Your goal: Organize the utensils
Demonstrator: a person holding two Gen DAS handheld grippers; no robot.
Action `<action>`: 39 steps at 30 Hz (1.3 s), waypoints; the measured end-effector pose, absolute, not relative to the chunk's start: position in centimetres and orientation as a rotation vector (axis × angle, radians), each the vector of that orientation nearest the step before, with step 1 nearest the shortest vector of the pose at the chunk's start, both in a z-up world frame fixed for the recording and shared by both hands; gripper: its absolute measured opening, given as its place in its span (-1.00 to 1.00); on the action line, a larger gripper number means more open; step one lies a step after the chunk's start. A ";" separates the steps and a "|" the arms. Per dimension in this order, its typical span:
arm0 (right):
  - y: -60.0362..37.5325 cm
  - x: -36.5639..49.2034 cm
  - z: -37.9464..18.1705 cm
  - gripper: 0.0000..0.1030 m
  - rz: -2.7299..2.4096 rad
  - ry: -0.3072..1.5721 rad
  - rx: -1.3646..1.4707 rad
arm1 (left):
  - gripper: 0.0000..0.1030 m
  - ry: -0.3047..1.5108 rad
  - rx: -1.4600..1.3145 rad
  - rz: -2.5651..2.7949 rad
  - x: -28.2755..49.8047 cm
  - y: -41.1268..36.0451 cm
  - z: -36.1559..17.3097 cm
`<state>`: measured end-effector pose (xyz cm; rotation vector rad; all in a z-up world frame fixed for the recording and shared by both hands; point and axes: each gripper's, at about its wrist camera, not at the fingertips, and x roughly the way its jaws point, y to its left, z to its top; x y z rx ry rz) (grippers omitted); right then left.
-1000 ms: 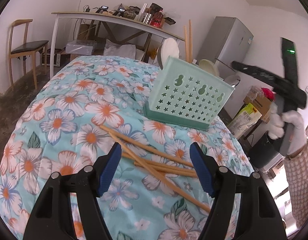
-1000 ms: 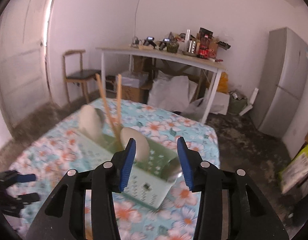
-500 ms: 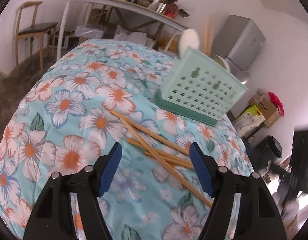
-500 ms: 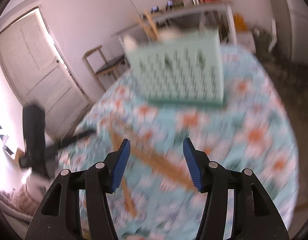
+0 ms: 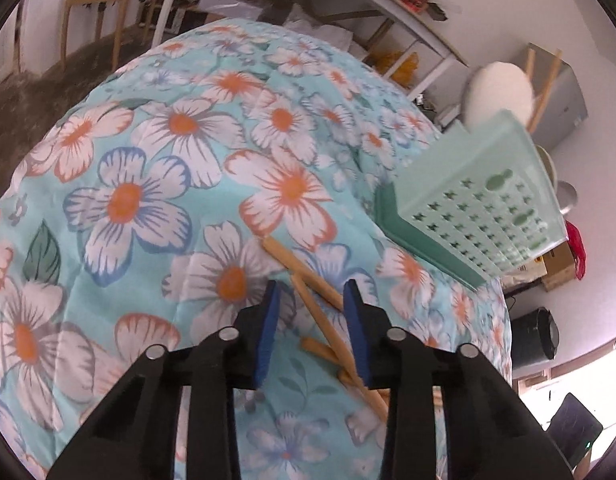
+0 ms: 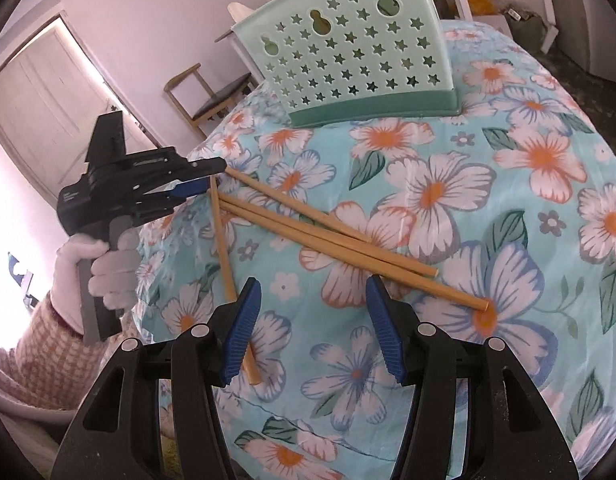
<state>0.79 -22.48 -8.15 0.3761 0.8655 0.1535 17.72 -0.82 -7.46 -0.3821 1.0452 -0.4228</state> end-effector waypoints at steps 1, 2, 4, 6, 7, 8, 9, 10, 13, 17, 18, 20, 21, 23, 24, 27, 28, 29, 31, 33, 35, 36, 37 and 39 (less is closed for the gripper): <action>-22.6 0.7 -8.2 0.03 0.157 0.862 0.382 | -0.50 1.049 -0.387 -0.415 17.9 -0.8 -7.6; -22.7 0.7 -8.5 0.03 0.160 0.859 0.386 | -0.53 1.048 -0.388 -0.409 18.0 -0.8 -7.6; -22.8 0.7 -8.7 0.03 0.167 0.851 0.399 | -0.61 1.044 -0.391 -0.405 18.2 -0.8 -7.6; -23.1 0.6 -8.8 0.05 0.174 0.842 0.423 | -0.65 1.044 -0.402 -0.401 18.2 -0.6 -7.5; -23.2 0.6 -8.8 0.05 0.176 0.839 0.433 | -0.66 1.045 -0.410 -0.401 18.3 -0.5 -7.6; -23.4 0.2 -8.6 0.05 0.176 0.836 0.446 | -0.67 1.043 -0.415 -0.403 18.4 -0.4 -7.6; -23.6 0.2 -8.7 0.05 0.174 0.833 0.460 | -0.68 1.039 -0.418 -0.405 18.4 -0.3 -7.7; -23.7 0.0 -8.7 0.05 0.173 0.828 0.470 | -0.68 1.037 -0.419 -0.407 18.3 -0.2 -7.7; -24.1 -0.4 -8.8 0.07 0.167 0.802 0.518 | -0.68 1.030 -0.422 -0.409 18.5 -0.3 -7.8; -24.1 -0.6 -8.8 0.15 0.159 0.777 0.543 | -0.69 1.029 -0.394 -0.396 18.6 -0.6 -7.5; -23.9 -0.7 -8.7 0.18 0.161 0.772 0.533 | -0.69 1.031 -0.382 -0.389 18.7 -0.8 -7.4; -23.7 -1.0 -8.7 0.18 0.158 0.766 0.521 | -0.70 1.030 -0.351 -0.367 18.7 -1.2 -7.2; -23.7 -1.3 -8.7 0.19 0.162 0.760 0.521 | -0.71 1.029 -0.335 -0.353 18.6 -1.4 -7.0; -24.0 -1.7 -8.8 0.19 0.175 0.750 0.523 | -0.73 1.024 -0.321 -0.330 18.5 -1.7 -6.8; -24.0 -1.9 -8.9 0.19 0.181 0.747 0.521 | -0.74 1.022 -0.318 -0.319 18.5 -1.8 -6.7; -24.1 -2.3 -8.9 0.19 0.193 0.737 0.510 | -0.76 1.008 -0.303 -0.286 18.1 -1.8 -6.6; -24.1 -2.3 -8.9 0.20 0.194 0.737 0.504 | -0.76 1.003 -0.299 -0.271 18.0 -1.7 -6.6; -24.1 -2.4 -8.9 0.22 0.198 0.737 0.502 | -0.76 0.999 -0.298 -0.261 18.0 -1.6 -6.5; -23.9 -2.3 -8.8 0.27 0.205 0.739 0.500 | -0.76 0.993 -0.294 -0.240 17.9 -1.3 -6.5; -23.6 -2.0 -8.8 0.32 0.211 0.740 0.498 | -0.76 0.990 -0.303 -0.230 17.8 -0.8 -6.5; -23.5 -1.8 -8.8 0.37 0.215 0.739 0.488 | -0.77 0.986 -0.323 -0.221 17.9 -0.2 -6.5; -23.4 -1.8 -8.8 0.39 0.214 0.739 0.480 | -0.78 0.983 -0.327 -0.219 17.9 0.0 -6.5; -23.3 -1.8 -8.8 0.41 0.212 0.738 0.476 | -0.78 0.980 -0.333 -0.214 18.0 0.2 -6.5; -23.0 -1.6 -8.8 0.44 0.210 0.737 0.475 | -0.78 0.972 -0.341 -0.217 18.0 0.5 -6.4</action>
